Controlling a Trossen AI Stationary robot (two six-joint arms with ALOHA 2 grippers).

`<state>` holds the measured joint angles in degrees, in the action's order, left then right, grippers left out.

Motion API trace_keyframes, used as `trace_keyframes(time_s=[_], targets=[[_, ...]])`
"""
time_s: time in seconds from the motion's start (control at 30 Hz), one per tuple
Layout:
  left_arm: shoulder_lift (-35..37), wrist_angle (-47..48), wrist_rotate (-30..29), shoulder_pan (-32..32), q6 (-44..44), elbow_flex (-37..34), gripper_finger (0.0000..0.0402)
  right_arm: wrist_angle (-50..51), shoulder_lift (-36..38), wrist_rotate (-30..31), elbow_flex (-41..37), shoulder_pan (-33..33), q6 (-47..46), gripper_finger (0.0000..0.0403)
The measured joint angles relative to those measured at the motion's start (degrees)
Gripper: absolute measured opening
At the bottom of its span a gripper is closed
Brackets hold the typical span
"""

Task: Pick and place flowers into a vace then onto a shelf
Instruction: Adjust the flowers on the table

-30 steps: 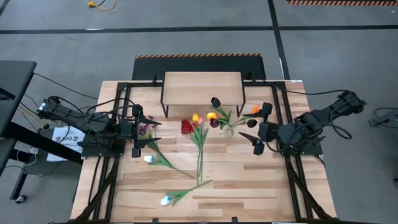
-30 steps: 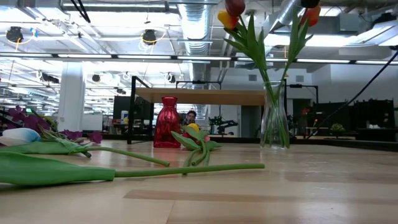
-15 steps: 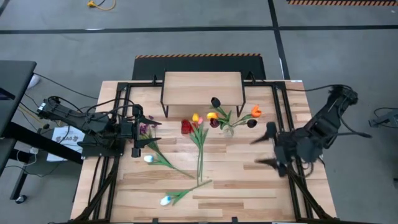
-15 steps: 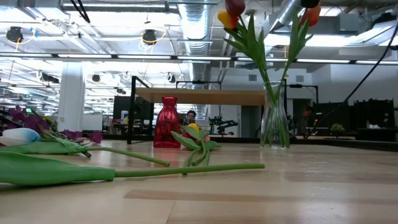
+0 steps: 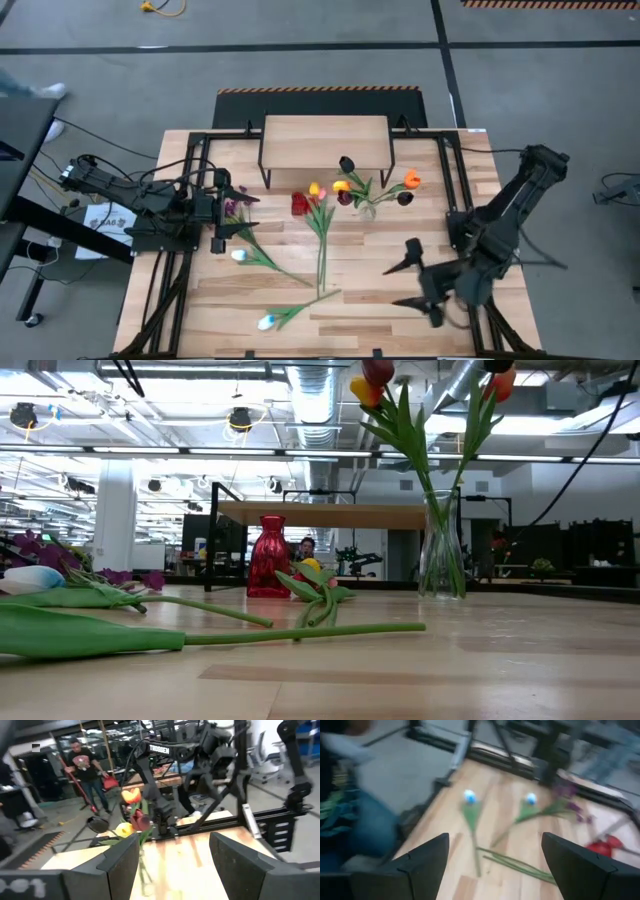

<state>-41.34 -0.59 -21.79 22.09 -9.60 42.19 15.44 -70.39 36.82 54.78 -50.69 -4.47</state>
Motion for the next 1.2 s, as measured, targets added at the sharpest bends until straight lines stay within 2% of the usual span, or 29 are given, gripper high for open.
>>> trace_keyframes(time_s=[0.17, 0.33, 0.5, 0.67, 0.8, 1.1, 1.2], targets=[[0.0, 0.4, 6.7, 0.0, 4.7, 0.0, 0.0232, -7.3, -7.4, 6.1, 0.0, 1.3, -9.6, 0.0311], [0.0, 0.4, 14.4, 0.0, 7.3, 0.0, 0.0232, -13.1, -13.5, 9.2, 0.0, 0.7, -20.4, 0.0311], [0.0, 0.3, 20.0, 0.0, 9.0, 0.0, 0.0232, -19.4, -22.1, 17.1, 0.0, -0.2, -32.7, 0.0311], [0.0, 0.2, 20.2, 0.0, 9.9, 0.0, 0.0232, -24.7, -32.0, 25.6, 0.0, 1.0, -46.0, 0.0311], [0.0, 0.2, 18.7, 0.0, 9.9, 0.0, 0.0232, -31.1, -39.7, 29.4, 0.0, 3.6, -49.6, 0.0311], [0.0, 4.7, 18.0, 0.0, 10.6, 0.0, 0.0232, -47.4, -51.9, 27.1, 0.1, 13.6, -49.7, 0.0311], [0.0, 7.4, 18.0, 0.0, 11.8, 0.0, 0.0232, -47.6, -54.3, 26.9, 1.4, 15.9, -50.5, 0.0310]])
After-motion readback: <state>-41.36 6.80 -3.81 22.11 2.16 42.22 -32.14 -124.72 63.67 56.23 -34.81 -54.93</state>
